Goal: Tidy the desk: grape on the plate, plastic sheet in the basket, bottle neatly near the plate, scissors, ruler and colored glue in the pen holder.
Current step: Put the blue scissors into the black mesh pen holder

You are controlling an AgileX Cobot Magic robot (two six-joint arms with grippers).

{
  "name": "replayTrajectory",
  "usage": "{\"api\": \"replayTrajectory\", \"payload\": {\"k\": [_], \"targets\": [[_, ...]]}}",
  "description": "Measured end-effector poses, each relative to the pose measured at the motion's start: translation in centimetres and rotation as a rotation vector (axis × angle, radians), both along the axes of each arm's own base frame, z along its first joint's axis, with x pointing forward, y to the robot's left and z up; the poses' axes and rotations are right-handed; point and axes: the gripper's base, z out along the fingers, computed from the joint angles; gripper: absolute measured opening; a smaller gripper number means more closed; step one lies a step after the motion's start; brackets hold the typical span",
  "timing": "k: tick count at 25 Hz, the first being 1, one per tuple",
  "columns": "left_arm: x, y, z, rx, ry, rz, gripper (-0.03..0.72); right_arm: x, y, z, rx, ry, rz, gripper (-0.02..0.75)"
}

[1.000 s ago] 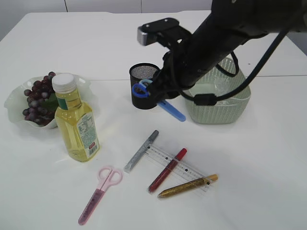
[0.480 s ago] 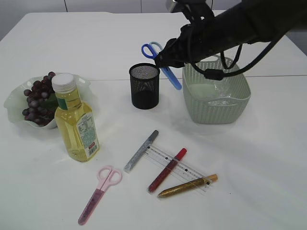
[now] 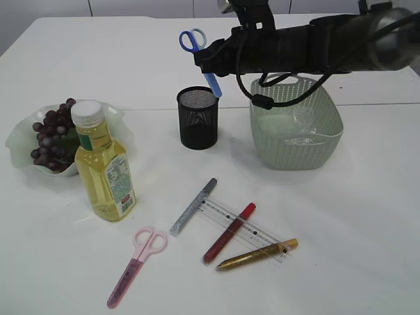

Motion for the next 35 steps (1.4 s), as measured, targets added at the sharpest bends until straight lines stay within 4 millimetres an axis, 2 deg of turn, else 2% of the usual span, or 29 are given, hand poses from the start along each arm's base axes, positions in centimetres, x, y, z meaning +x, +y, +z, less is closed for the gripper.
{"api": "replayTrajectory", "payload": {"k": [8,13,21,28,35], "targets": [[0.0,0.0,0.0,0.0,0.0,0.0,0.442,3.5,1.1,-2.3,-0.011,-0.083,0.017,0.167],[0.0,0.0,0.0,0.0,0.0,0.0,0.442,5.0,1.7,-3.7,0.0,-0.103,0.038,0.167],[0.0,0.0,0.0,0.0,0.0,0.0,0.442,5.5,1.9,-6.5,-0.014,-0.066,0.039,0.167],[0.0,0.0,0.0,0.0,0.0,0.0,0.442,5.6,1.9,-7.4,-0.017,-0.051,0.042,0.183],[0.0,0.0,0.0,0.0,0.0,0.0,0.442,5.5,1.9,-7.4,-0.016,-0.051,0.044,0.291]]}}
